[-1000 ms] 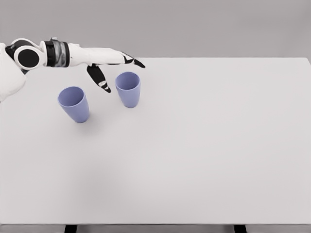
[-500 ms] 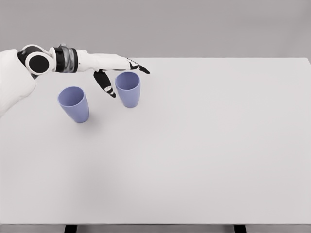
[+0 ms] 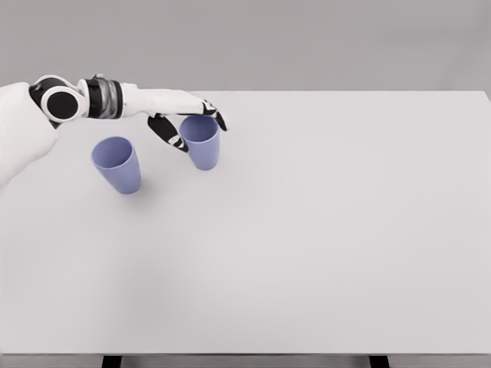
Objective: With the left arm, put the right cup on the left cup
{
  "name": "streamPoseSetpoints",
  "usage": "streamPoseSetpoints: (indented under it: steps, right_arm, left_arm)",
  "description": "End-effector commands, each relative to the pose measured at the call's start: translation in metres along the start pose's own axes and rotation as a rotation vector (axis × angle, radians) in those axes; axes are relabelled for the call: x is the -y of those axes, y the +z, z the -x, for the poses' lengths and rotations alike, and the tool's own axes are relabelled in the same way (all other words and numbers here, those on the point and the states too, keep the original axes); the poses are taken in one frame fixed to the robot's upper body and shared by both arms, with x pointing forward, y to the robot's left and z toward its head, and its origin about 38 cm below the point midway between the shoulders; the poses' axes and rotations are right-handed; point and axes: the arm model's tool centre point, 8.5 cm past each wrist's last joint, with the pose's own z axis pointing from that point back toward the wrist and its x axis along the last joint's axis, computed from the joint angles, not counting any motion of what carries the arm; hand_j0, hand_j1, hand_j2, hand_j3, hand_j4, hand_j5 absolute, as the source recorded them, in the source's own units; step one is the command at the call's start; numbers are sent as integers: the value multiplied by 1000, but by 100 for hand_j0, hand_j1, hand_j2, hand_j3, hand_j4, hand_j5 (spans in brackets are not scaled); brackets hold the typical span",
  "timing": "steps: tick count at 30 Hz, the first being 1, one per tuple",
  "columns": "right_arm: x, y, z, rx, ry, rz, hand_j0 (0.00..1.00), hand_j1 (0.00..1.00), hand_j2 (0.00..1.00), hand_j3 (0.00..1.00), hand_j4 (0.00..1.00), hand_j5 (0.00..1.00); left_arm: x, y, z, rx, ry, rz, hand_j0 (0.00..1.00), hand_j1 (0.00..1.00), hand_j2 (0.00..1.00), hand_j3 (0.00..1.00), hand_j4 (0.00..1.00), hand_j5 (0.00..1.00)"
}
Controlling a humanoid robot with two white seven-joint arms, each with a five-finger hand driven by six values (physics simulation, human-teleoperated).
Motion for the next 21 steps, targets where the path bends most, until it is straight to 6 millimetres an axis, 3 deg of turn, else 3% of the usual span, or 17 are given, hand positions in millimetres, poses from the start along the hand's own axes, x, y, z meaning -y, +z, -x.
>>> streamPoseSetpoints:
  steps: [1, 6, 9, 12, 14, 21]
  right_arm:
    - [0, 0, 0, 0, 0, 0, 100, 100, 100, 100, 100, 100]
    - [0, 0, 0, 0, 0, 0, 100, 100, 100, 100, 100, 100]
    - [0, 0, 0, 0, 0, 0, 100, 100, 100, 100, 100, 100]
    - [0, 0, 0, 0, 0, 0, 100, 100, 100, 100, 100, 100]
    - [0, 0, 0, 0, 0, 0, 100, 100, 100, 100, 100, 100]
    - [0, 0, 0, 0, 0, 0, 100, 100, 100, 100, 100, 100]
  left_arm:
    - [-1, 2, 1, -3, 5, -7, 57, 57, 57, 57, 57, 57]
    - [-1, 2, 0, 0, 2, -7, 57, 57, 57, 57, 57, 57]
    - [-11, 2, -13, 39, -24, -27, 57, 57, 57, 57, 57, 57]
    - [-17, 17, -18, 59, -42, -45, 56, 56, 56, 56, 56, 56]
    - [-21, 30, -21, 68, -51, -60, 56, 56, 56, 56, 56, 56]
    - [-49, 113, -48, 113, -114, -137, 56, 56, 56, 56, 56, 56]
